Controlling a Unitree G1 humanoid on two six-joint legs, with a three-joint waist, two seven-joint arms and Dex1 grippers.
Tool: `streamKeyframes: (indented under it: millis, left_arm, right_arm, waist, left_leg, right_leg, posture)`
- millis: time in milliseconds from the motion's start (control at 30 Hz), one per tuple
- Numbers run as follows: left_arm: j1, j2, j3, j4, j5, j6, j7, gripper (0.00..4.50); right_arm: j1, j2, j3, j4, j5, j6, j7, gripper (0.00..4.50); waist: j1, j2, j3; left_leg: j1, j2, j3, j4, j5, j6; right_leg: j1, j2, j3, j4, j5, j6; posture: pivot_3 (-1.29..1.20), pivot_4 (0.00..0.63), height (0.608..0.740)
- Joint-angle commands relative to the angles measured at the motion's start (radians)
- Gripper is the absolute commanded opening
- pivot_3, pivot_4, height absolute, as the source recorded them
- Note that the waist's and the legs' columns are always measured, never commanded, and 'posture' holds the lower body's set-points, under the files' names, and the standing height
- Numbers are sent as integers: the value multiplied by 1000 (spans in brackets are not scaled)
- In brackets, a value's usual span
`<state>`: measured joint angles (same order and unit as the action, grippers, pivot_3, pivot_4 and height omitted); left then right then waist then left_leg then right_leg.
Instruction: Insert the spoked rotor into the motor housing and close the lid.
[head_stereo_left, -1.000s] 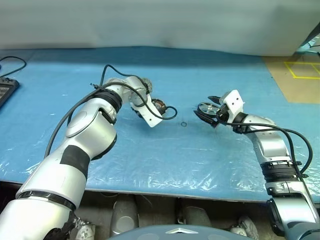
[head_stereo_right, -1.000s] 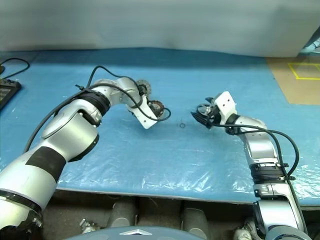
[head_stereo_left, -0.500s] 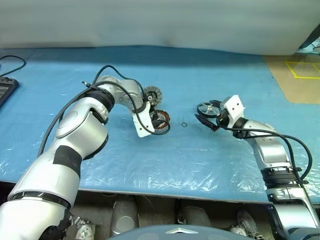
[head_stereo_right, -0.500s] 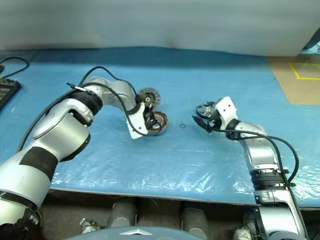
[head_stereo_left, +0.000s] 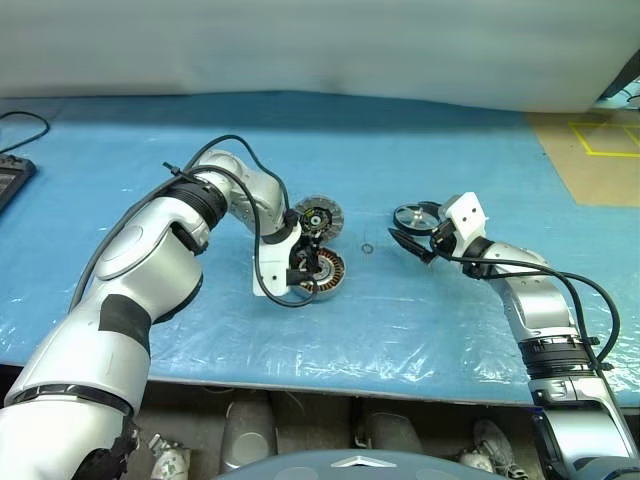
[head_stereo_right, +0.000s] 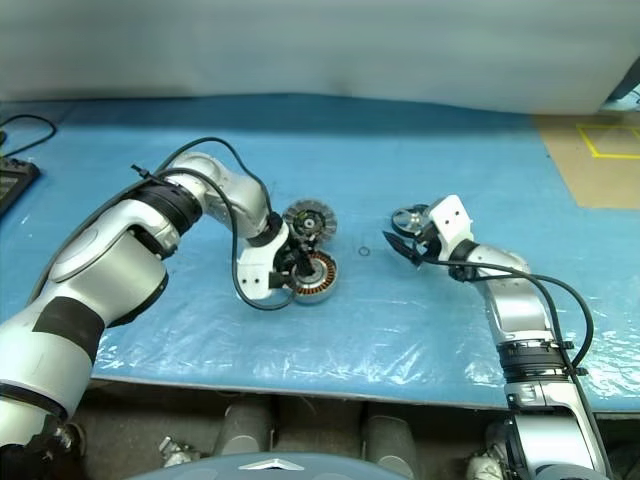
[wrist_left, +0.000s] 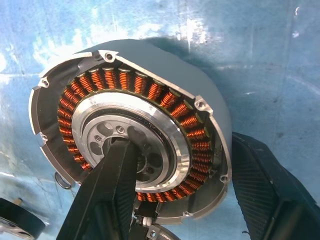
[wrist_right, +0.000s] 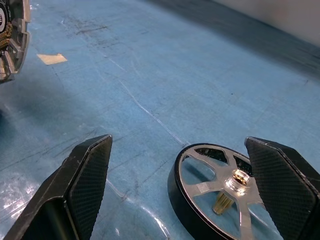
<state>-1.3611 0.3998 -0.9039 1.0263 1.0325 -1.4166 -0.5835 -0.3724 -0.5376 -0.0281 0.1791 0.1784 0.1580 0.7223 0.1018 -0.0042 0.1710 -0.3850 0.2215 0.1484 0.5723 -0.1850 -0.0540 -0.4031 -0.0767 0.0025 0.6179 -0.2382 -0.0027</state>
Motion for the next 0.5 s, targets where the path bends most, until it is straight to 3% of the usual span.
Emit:
streamKeyframes:
  millis: [33,333,500]
  left_arm:
    - [-31,13,-35,-42,84,-14,109,2330]
    - [-111,-17,-103,-1,227,9,344,2330]
    - [-126,-28,-95,39,189,-30,355,4037]
  right_arm:
    - [-9,-3,-21,-35,10,-24,-1,4500]
    - [-11,12,-12,-35,7,-30,-10,4500]
    - [-7,18,-14,-38,6,-31,-9,4500]
  waist:
    - [-1,0,0]
    - [-1,0,0]
    - [0,0,0]
  left_leg:
    - [0,0,0,0,0,0]
    - [0,0,0,1,0,0]
    - [-1,-1,0,1,0,0]
  right_leg:
    - [0,0,0,0,0,0]
    - [0,0,0,0,0,1]
    - [0,1,0,0,0,1]
  posture:
    - [0,150,740]
    - [0,150,740]
    - [0,150,740]
